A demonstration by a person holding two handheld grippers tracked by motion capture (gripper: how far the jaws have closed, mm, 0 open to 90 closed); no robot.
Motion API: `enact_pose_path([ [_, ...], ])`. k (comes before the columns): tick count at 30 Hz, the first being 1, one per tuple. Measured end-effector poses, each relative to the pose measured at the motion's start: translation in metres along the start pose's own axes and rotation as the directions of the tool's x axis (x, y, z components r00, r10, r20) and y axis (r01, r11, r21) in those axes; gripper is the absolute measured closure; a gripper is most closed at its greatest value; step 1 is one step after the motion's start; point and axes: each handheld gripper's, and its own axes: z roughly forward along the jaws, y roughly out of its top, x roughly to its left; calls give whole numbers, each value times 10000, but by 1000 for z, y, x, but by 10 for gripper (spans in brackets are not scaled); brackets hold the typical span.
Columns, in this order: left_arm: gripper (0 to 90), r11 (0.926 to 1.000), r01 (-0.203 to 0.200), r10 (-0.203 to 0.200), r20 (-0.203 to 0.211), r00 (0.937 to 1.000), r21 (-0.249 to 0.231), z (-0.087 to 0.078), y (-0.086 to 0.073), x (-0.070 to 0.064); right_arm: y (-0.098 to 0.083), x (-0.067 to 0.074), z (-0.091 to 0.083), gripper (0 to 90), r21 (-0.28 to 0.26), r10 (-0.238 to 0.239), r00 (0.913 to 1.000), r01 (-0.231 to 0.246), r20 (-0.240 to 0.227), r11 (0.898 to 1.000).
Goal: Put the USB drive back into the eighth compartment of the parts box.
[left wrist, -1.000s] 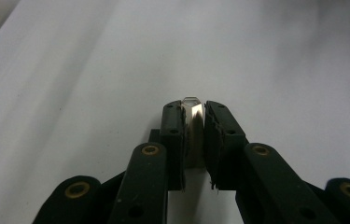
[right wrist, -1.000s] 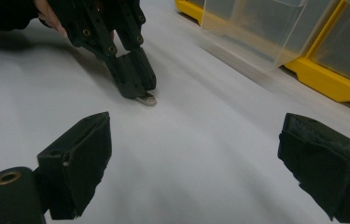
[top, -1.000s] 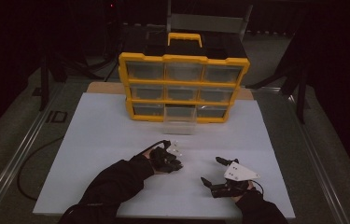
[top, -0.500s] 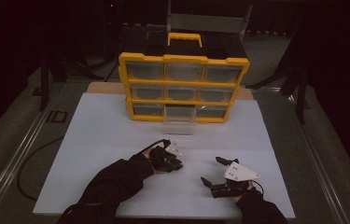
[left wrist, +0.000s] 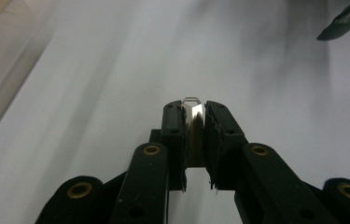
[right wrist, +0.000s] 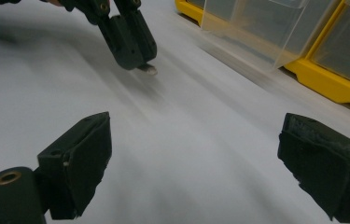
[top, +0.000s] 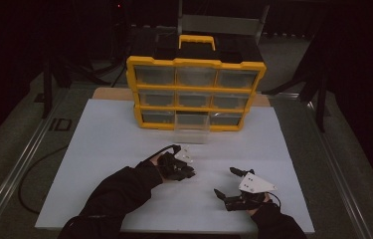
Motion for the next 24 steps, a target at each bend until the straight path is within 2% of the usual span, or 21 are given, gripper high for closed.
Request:
enact_pose_path([
  [13, 798, 9996, -21, 16, -183, 9998, -287, -21, 12, 7, 0, 0, 0, 101, 20, 1, 10000, -1, 3, 10000],
  [24, 798, 9982, 73, -100, -449, 9989, -604, -39, 25, 21, 0, -1, 0, 101, -15, -73, 10000, 73, -13, 10000],
])
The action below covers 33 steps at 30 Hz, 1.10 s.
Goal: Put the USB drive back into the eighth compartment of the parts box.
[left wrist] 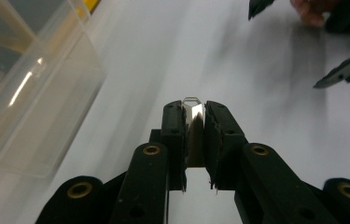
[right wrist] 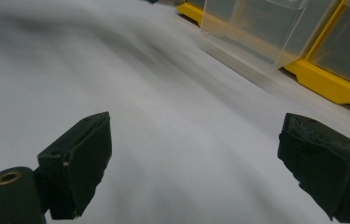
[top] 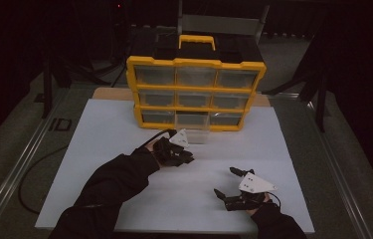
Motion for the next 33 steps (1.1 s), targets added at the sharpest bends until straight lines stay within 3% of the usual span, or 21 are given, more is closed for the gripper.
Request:
enact_pose_path([
  [15, 798, 9994, 174, -184, -346, 9992, -288, -12, 16, 19, 0, 0, 0, 101, 18, 78, 10000, -78, -38, 10000],
  [33, 798, 9958, 745, -795, -979, 9920, -538, -19, 32, 50, 0, 0, 0, 101, -10, 63, 10000, -63, -29, 10000],
])
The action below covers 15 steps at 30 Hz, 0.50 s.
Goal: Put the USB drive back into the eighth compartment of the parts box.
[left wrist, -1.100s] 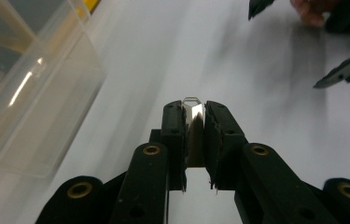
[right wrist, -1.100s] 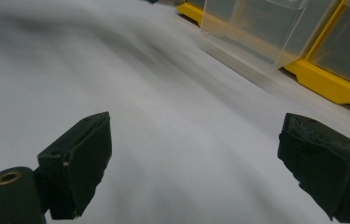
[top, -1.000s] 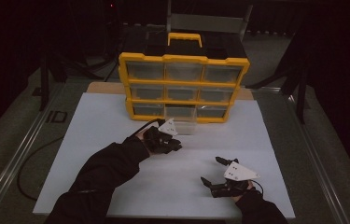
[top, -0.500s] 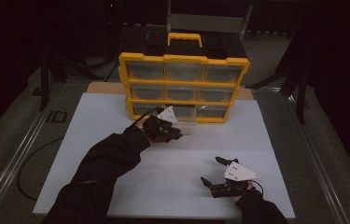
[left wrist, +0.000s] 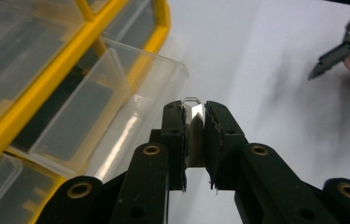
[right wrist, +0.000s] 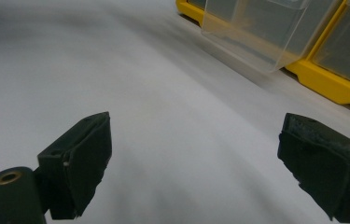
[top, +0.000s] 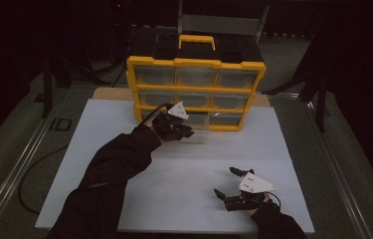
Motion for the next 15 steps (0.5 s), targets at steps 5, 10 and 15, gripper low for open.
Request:
enact_pose_path([
  [5, 798, 9999, 156, -155, -170, 9997, 23, 0, 3, 7, 0, 0, 0, 101, -5, -5, 10000, 5, -7, 10000],
  [10, 797, 9991, 416, -413, -392, 9984, 68, 4, 6, 14, 0, 0, 1, 101, -11, -14, 10000, 14, -12, 10000],
  [15, 798, 9980, 631, -635, -556, 9964, -84, 7, 8, 18, 0, 0, 0, 101, 11, 23, 10000, -22, -65, 10000],
])
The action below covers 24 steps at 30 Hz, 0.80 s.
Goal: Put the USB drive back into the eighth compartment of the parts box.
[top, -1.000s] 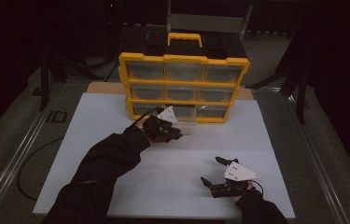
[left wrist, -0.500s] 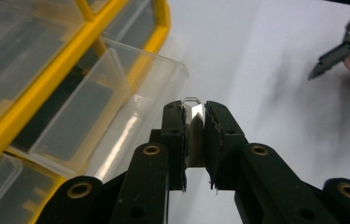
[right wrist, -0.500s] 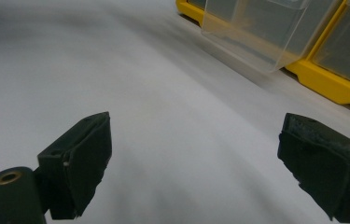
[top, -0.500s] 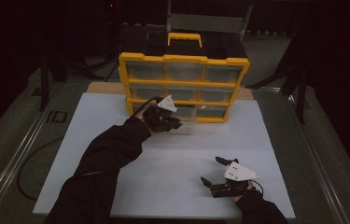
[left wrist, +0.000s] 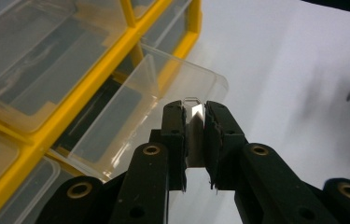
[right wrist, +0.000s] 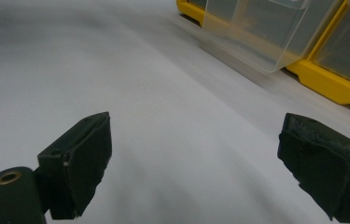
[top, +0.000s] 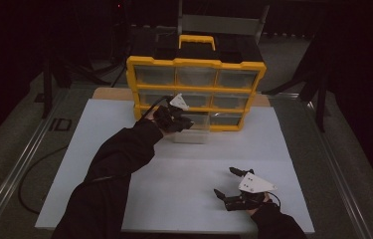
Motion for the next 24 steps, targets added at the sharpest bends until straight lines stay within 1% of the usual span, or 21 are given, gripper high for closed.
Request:
enact_pose_path([
  [2, 797, 10000, 31, -31, -114, 9999, 42, 2, 1, 1, 0, 1, 0, 101, -36, -17, 10000, 17, 32, 10000],
  [3, 797, 9999, 116, -116, -113, 9999, 17, 3, 1, 2, 0, 1, 0, 101, -60, -51, 10000, 51, 41, 10000],
  [4, 797, 9999, 120, -120, -130, 9998, 15, 4, 2, 2, 0, 1, 0, 101, -29, -65, 10000, 65, 36, 10000],
  [6, 797, 9997, 246, -245, -266, 9993, 51, 6, 3, 3, 0, 1, 0, 101, -36, -12, 10000, 12, 26, 10000],
  [7, 797, 9996, 300, -300, -254, 9992, -4, 7, 3, 4, 0, 1, 0, 101, -33, -22, 10000, 22, 31, 10000],
  [9, 797, 9994, 359, -358, -403, 9985, 17, 9, 3, 4, 0, 1, 1, 102, -65, -48, 10000, 48, 45, 10000],
  [10, 797, 9992, 401, -400, -405, 9984, 2, 10, 3, 4, 0, 1, 1, 101, -28, -46, 10000, 46, 51, 10000],
  [15, 797, 9981, 606, -609, -639, 9961, -68, 13, 3, 7, 0, 1, 1, 101, -13, -33, 10000, 33, 61, 10000],
  [16, 797, 9970, 761, -766, -678, 9948, -98, 14, 3, 9, 0, 0, 0, 101, -12, -42, 10000, 42, 30, 10000],
  [18, 797, 9967, 804, -807, -726, 9941, -84, 14, 2, 9, 0, 1, 0, 101, -40, -29, 10000, 29, 40, 10000],
  [19, 796, 9967, 813, -812, -821, 9933, -23, 15, 2, 10, 0, 0, 1, 101, -44, -113, 9999, 113, 42, 9999],
  [23, 796, 9956, 937, -929, -855, 9920, 54, 19, 1, 12, 0, 0, 1, 102, -33, -74, 10000, 74, 26, 10000],
  [24, 796, 9952, 975, -967, -810, 9920, 57, 21, 0, 12, 0, 0, 1, 101, -52, -92, 10000, 92, 38, 9999],
])
